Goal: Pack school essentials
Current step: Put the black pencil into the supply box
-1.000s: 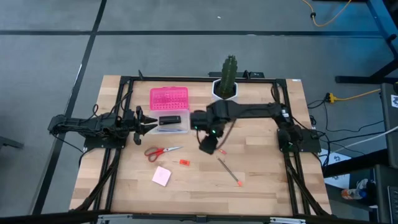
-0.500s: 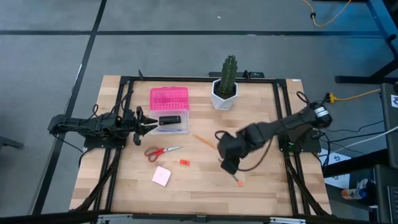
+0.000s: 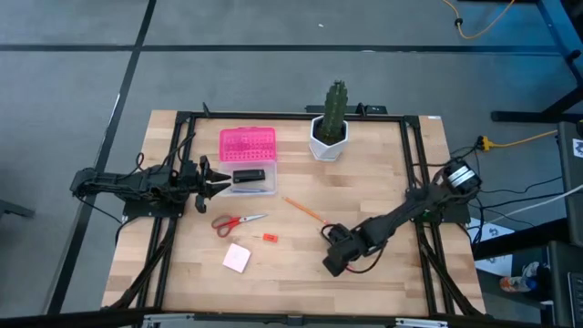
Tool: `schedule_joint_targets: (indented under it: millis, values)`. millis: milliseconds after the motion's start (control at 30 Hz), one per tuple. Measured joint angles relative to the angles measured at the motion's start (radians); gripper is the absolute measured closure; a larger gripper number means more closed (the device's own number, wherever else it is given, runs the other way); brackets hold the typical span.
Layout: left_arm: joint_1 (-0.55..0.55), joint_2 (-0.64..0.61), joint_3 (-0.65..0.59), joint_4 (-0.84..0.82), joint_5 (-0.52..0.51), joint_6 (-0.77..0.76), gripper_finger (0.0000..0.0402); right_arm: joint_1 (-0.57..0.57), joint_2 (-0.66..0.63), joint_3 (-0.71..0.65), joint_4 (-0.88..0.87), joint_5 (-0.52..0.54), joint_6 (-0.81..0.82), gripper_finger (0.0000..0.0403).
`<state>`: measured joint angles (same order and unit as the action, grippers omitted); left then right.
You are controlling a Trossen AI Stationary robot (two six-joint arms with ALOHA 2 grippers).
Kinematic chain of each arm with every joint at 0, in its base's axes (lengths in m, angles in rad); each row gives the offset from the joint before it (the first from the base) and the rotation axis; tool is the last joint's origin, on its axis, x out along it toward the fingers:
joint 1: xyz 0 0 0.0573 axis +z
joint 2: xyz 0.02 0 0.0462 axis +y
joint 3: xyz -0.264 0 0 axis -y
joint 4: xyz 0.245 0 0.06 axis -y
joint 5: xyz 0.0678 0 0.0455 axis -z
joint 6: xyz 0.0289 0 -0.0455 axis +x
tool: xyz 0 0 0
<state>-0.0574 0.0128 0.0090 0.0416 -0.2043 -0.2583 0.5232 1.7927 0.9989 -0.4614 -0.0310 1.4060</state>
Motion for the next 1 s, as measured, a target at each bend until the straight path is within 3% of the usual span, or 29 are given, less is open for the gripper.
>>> schedule_joint_targets:
  millis: [300, 467, 600, 833, 1000]
  values:
    - [0.0, 0.0, 0.0, 0.0, 0.0, 0.006, 0.0288, -0.035, 0.066, 0.017, -0.046, 0.01, 0.004, 0.0232]
    - [0.0, 0.0, 0.0, 0.0, -0.001, 0.006, 0.0288, -0.076, 0.074, 0.039, -0.06, 0.005, -0.103, 0.0254]
    - [0.0, 0.0, 0.0, 0.0, -0.006, 0.006, 0.0288, -0.115, 0.083, 0.059, -0.057, 0.059, -0.133, 0.0285]
    - [0.0, 0.0, 0.0, 0.001, -0.011, 0.006, 0.0288, -0.164, 0.084, 0.058, -0.059, 0.068, -0.128, 0.0382]
    - [0.0, 0.0, 0.0, 0.001, -0.011, 0.006, 0.0288, -0.191, 0.084, 0.065, -0.048, 0.052, -0.128, 0.0387]
